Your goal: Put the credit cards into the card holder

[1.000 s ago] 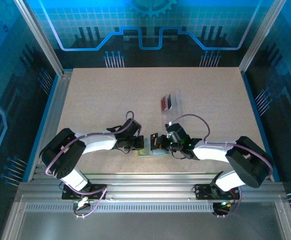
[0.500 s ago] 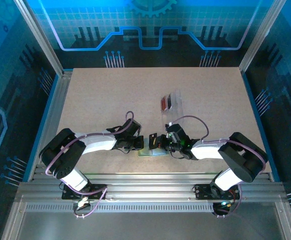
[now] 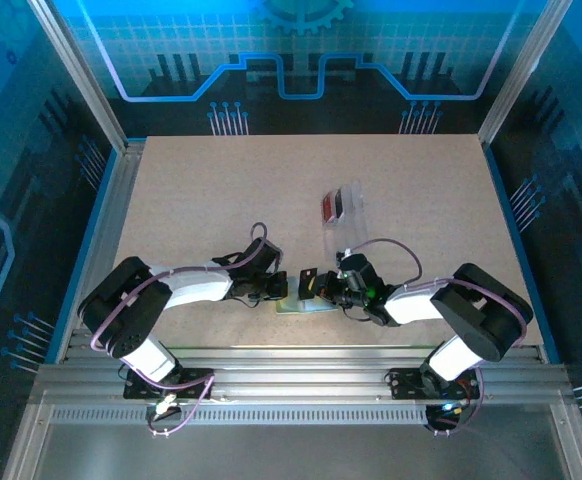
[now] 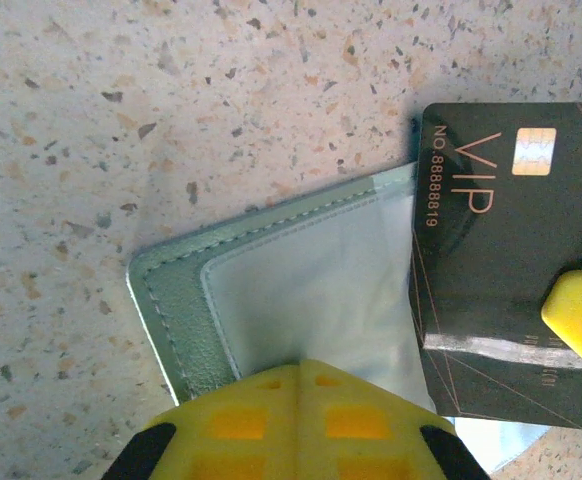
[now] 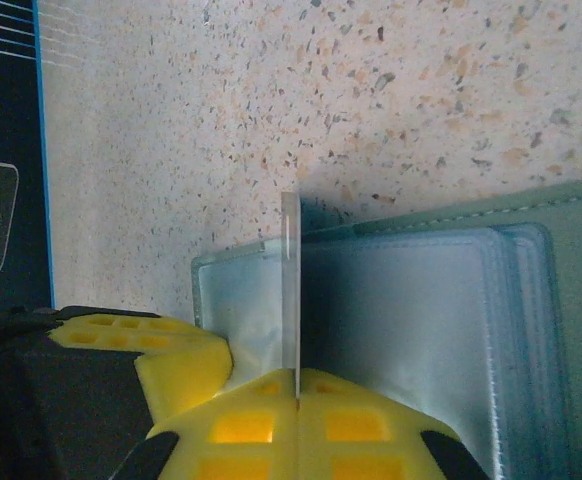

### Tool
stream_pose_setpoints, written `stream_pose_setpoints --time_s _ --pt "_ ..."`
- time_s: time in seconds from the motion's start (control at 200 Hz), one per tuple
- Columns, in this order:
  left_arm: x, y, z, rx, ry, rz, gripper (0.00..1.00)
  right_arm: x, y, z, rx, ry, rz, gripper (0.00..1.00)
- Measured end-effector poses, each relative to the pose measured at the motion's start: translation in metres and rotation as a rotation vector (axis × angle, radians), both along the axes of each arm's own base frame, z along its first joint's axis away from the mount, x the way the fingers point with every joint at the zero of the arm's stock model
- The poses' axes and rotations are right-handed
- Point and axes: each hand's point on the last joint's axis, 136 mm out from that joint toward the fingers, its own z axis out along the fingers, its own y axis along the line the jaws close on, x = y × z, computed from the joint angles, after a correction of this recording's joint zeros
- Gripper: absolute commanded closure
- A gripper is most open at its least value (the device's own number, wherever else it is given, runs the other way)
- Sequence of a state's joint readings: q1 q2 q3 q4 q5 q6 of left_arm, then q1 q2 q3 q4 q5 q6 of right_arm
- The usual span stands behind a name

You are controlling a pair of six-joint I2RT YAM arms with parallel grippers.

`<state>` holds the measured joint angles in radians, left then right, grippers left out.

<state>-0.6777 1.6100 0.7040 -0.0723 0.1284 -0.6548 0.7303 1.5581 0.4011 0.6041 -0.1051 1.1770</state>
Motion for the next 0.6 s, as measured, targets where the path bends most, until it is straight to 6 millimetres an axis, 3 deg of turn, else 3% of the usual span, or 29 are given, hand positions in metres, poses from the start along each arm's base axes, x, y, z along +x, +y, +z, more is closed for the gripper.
stream_pose_setpoints --time_s 0.6 --pt "-0.002 0.001 -0.004 -0.006 -0.002 0.001 1.0 -0.013 0.008 0.002 0.07 0.041 0.051 1.0"
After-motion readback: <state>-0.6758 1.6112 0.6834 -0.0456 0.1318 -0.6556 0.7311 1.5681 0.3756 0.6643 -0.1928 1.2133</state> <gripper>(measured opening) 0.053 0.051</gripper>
